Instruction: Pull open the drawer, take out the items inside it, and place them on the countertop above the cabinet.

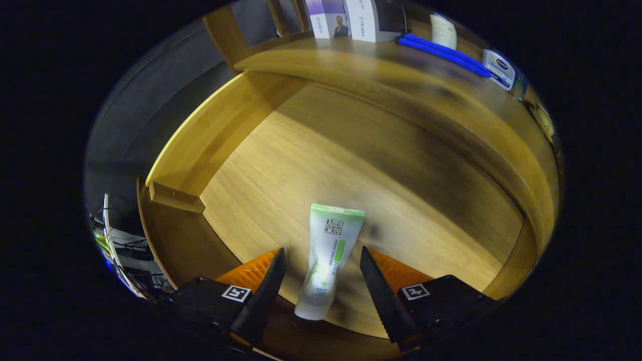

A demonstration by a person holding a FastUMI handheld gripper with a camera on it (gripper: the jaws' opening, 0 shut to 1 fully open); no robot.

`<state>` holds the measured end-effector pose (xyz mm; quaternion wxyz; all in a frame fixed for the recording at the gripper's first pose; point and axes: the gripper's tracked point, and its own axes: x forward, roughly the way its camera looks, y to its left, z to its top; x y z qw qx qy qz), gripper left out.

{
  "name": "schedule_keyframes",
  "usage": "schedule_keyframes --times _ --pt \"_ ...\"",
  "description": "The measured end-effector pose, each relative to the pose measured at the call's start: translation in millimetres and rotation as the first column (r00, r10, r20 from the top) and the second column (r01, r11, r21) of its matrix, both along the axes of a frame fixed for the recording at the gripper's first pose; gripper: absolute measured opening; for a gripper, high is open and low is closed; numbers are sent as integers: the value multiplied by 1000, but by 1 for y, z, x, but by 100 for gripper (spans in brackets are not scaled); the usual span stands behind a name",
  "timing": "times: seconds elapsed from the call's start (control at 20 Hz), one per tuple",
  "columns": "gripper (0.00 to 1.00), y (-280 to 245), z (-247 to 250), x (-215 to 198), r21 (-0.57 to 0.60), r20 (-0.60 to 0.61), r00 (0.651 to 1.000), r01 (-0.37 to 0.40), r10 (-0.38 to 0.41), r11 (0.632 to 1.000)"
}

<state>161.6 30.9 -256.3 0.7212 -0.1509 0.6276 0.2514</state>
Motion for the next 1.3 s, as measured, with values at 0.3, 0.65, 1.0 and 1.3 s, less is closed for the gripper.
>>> schedule_keyframes --times 0.3,0.65,1.0,1.3 --pt "55 -7 -5 -6 -47 -30 1000 -6 5 999" --pt "19 6 11 -10 0 66 993 -101 101 995" --pt "19 12 45 7 71 191 981 -56 42 996" --pt "18 14 89 15 143 266 964 -43 3 989"
